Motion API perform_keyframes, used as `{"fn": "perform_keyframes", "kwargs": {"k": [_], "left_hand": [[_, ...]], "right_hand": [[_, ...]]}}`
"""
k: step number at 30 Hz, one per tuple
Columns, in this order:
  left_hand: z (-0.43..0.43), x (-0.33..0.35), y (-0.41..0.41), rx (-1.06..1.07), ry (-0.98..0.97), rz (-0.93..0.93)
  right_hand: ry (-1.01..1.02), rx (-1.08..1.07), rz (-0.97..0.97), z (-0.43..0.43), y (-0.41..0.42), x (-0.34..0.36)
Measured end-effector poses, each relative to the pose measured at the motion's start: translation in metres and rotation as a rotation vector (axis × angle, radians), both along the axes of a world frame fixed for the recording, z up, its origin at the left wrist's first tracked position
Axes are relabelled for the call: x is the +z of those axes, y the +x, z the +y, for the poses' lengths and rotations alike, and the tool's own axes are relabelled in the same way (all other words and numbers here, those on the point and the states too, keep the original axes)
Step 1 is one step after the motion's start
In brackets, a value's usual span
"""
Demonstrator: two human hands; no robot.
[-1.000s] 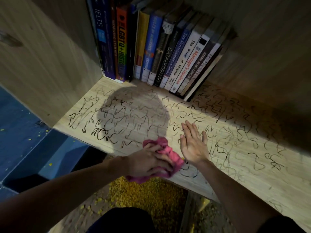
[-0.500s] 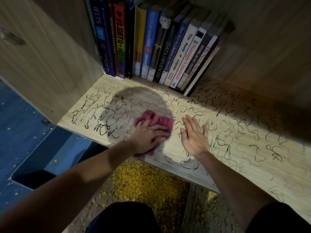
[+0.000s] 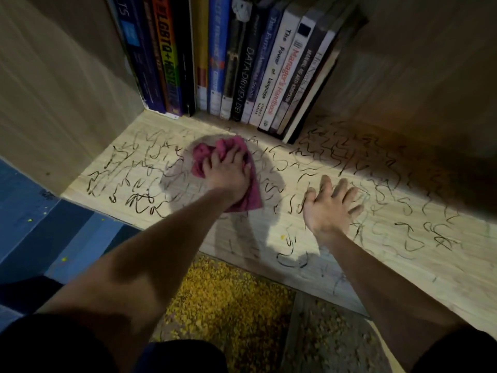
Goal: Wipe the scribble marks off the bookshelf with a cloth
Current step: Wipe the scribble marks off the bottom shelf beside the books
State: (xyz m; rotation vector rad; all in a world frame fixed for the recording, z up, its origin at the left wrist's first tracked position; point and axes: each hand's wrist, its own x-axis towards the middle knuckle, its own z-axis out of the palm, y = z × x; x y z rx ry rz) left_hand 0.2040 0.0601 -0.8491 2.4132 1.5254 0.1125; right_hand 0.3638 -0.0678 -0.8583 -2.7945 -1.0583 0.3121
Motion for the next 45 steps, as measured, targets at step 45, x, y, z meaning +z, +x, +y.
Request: {"fn": "perform_keyframes", "kwargs": {"k": [45], "left_hand": [[0.002, -0.017, -0.157, 0.384, 0.102, -0.171]], "right_hand": [[0.145, 0.456, -0.113, -0.015, -0.125, -0.014]]}}
